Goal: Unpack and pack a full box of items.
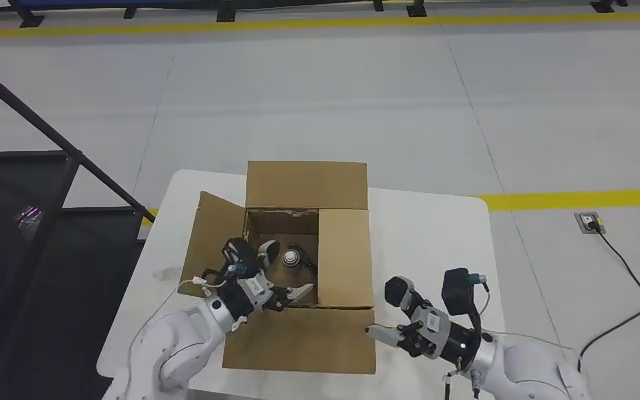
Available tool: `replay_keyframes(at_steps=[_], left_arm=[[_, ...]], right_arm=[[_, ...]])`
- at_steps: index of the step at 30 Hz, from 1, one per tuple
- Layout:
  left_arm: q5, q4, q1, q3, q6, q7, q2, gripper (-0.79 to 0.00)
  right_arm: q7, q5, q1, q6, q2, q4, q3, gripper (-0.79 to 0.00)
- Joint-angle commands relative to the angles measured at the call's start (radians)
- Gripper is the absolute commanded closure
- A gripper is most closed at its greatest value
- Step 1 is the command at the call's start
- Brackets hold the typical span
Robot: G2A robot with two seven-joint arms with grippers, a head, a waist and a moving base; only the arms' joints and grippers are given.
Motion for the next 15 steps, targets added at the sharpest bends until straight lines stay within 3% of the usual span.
replay_keyframes(at_steps=[1,5,15], left_arm=[[-0.05,0.048,-0.042,0.032,-0.012,-0.05,-0.005,-0.785],[-0.143,0.137,-0.12,0.097,-0.001,-0.177,-0.017,-0.785],[-0.355,0.245,-0.204,0.168,0.025,-0.349,-0.034,-0.785]], right_arm=[[-0.003,0.005,-0.009,-0.007,0.003,0.003,0.009,-0.785],[-0.006,0.016,-0.017,-0.012,0.011,0.011,0.019,-0.785],[-0.003,0.038,0.006,-0.012,0.024,0.04,0.011,-0.785]])
